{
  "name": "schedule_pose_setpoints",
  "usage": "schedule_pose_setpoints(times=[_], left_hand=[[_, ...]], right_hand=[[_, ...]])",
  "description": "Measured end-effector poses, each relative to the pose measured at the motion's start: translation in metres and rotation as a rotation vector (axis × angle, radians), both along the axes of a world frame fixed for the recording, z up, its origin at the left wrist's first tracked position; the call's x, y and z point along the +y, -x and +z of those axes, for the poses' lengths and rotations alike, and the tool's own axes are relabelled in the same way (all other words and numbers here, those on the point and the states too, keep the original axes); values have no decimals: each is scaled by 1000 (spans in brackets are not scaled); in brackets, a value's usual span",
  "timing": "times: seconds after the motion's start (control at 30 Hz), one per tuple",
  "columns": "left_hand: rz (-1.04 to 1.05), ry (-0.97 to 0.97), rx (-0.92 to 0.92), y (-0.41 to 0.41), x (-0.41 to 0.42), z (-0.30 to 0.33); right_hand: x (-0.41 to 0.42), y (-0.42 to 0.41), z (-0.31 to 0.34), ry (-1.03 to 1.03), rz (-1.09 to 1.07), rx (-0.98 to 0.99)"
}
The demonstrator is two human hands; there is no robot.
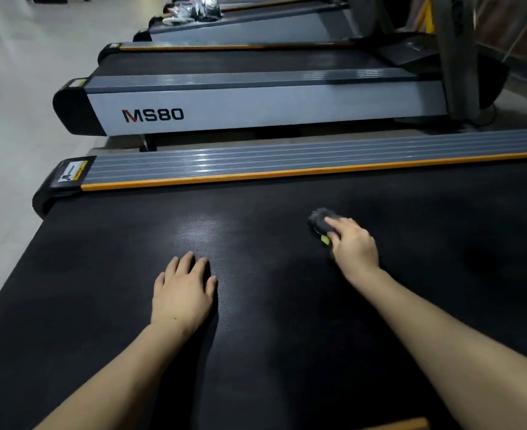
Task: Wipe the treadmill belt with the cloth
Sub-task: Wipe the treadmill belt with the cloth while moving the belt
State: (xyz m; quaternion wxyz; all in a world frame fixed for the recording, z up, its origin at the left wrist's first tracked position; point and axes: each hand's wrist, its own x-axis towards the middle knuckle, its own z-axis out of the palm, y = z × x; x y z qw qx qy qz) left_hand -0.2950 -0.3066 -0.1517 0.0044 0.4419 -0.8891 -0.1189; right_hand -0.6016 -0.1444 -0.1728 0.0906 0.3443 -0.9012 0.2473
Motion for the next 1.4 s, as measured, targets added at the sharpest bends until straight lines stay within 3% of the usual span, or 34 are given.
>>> schedule_pose_setpoints(times=[0.1, 0.3, 0.4, 0.57, 0.67, 0.83, 0.97, 1.17, 1.4], left_hand=[[-17, -7, -6, -4, 2, -1], [-11, 12, -6, -16, -2, 0], [-25, 39, 8, -15, -7, 2], [-102, 59, 26, 6, -9, 2], [-122, 62, 46, 38, -6, 4], [-139, 65, 93, 94, 3, 7], [-148, 61, 69, 111, 3, 5], [-166, 52, -20, 111, -5, -9], [-175, 52, -11, 115, -4, -4]], right_hand=[[-21, -37, 3, 55, -68, -50], [-52, -156, 4, 125, 535, -43], [-50, -131, 2, 137, 608, 55], [-80, -6, 12, 6, 319, 4], [-86, 28, 21, 23, 290, -16], [-12, -1, 5, 110, 510, -12], [24, 15, 8, 24, 781, 32], [-81, 107, 17, -29, 297, 22], [-40, 69, 16, 34, 360, -32]])
